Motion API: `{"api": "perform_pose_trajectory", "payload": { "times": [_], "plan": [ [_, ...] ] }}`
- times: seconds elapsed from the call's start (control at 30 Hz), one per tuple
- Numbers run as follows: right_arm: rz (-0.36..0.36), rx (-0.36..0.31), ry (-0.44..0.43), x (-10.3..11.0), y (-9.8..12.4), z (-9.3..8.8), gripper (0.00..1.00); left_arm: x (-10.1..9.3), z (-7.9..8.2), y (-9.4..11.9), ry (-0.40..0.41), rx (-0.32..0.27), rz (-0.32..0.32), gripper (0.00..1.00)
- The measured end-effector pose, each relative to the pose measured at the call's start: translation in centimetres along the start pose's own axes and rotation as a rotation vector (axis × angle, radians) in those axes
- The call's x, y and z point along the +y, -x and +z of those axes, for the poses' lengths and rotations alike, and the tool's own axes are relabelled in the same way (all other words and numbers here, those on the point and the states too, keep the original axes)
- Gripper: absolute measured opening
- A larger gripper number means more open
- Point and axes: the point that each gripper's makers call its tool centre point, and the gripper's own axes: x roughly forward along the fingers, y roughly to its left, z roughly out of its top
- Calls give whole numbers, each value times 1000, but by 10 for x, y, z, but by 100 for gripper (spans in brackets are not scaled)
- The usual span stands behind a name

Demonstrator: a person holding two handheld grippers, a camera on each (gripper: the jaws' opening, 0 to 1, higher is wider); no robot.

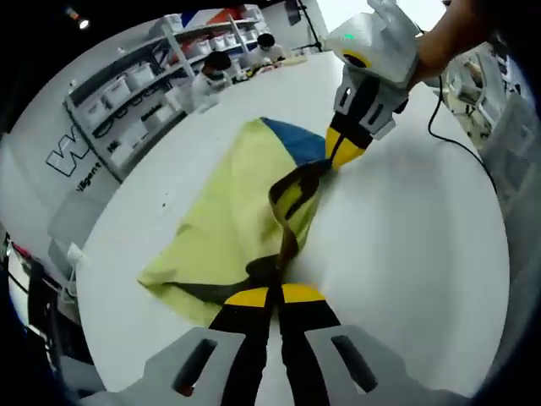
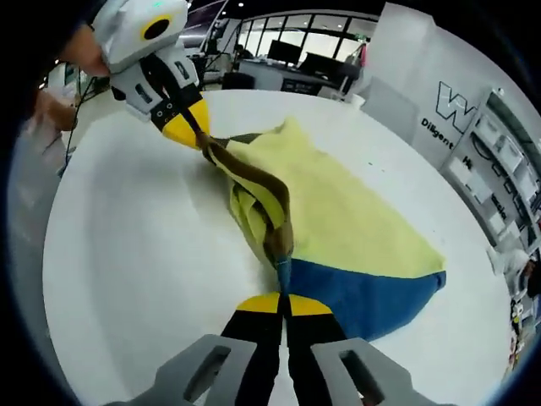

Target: Fold the garment on the visible template until the final outline fits inside the template.

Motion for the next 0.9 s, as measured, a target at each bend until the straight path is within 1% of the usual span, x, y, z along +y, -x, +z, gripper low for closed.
{"api": "perform_pose_trajectory", "payload": {
  "times": [0.1,0.17,0.23,0.37,0.43,0.5,0.57,0.6,0.7,0.77,0.9],
  "plan": [
    [22,14,-23,5,7,-6,0,-5,-5,5,23,19,-17,5],
    [29,11,-24,8,12,-8,0,-8,-5,8,25,16,-25,5],
    [37,15,-23,12,16,-11,0,-12,-7,10,22,24,-34,5],
    [62,22,-26,21,24,-13,0,-18,-9,16,29,39,-45,4],
    [72,14,-25,25,29,-11,0,-21,-11,20,35,45,-50,4],
    [87,14,-21,31,35,-12,0,-27,-15,24,33,51,-61,4],
    [102,11,-15,39,41,-13,0,-31,-20,28,10,66,-66,4],
    [110,10,-10,43,43,-13,0,-33,-22,30,4,69,-66,4],
    [147,24,73,61,52,-18,0,-37,-25,36,21,75,-73,4],
    [159,20,87,69,58,-20,0,-42,-26,40,22,78,-80,4],
    [177,11,89,78,67,-19,0,-50,-30,48,4,85,-77,4]
  ]
}}
